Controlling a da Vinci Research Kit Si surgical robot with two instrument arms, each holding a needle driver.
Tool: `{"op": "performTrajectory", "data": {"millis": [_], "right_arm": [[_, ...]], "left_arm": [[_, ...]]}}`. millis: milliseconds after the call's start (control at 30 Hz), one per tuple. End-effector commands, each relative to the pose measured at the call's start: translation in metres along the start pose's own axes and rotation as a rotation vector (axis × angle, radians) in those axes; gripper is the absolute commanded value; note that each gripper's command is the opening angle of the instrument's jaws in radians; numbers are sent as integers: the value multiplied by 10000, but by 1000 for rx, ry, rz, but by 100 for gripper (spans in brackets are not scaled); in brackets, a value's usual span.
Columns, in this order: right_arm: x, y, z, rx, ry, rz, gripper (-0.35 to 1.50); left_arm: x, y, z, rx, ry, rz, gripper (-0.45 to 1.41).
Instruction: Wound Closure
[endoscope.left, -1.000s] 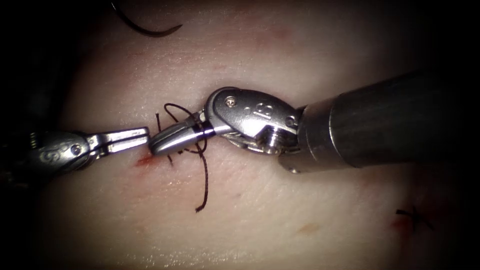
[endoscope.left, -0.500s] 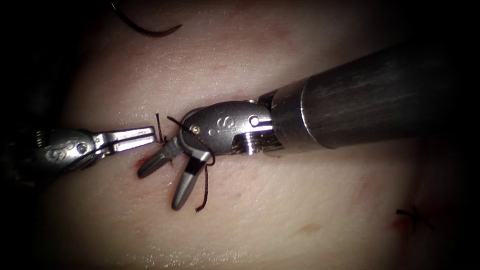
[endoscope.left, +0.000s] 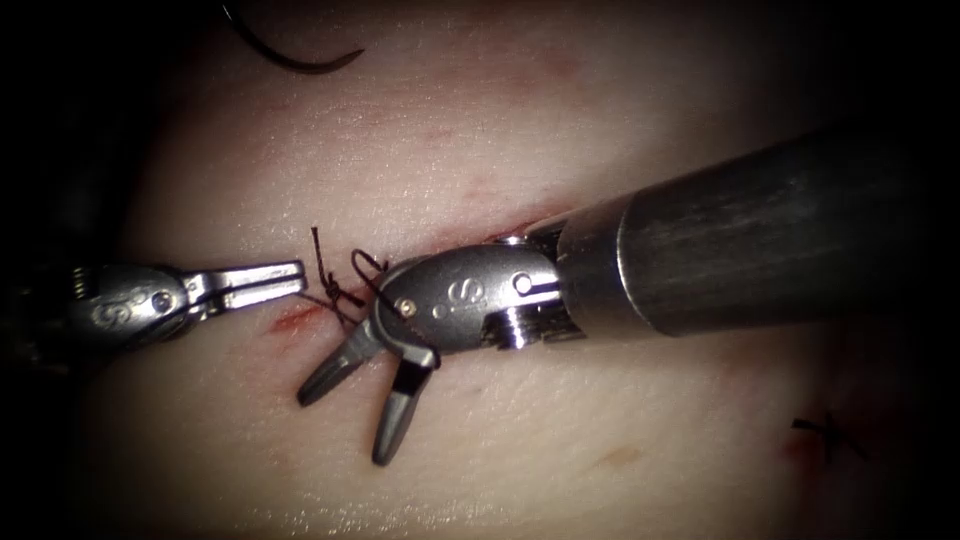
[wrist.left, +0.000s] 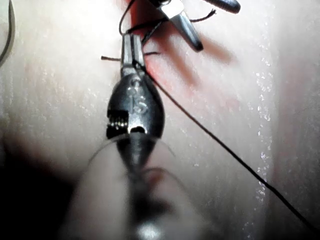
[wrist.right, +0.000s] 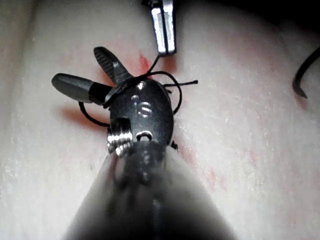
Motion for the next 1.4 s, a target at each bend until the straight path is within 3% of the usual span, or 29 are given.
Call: {"op": "performTrajectory", "data": {"millis": [33,633,700,733,800,1167,1333,1400], "right_arm": [[-8,2,9,7,-23,3,94],[-35,-1,9,6,-75,-11,84],[-35,-1,11,7,-80,-11,67],[-34,-1,10,10,-83,-28,-27],[-33,-1,9,22,-86,-26,-35],[-22,0,-9,4,-68,-33,-35],[-19,5,-27,-43,-24,-32,-35],[-19,7,-28,-47,-23,-31,-35]], "left_arm": [[-6,6,8,-2,0,-1,-45],[-10,13,6,-2,-4,6,-45],[-10,13,5,0,-6,6,-45],[-9,14,4,0,-6,6,-45],[-9,14,4,0,-6,6,-45],[-2,34,-4,17,-23,12,-45],[-6,94,-5,21,-67,52,-45],[-6,99,-6,21,-65,56,-45]]}}
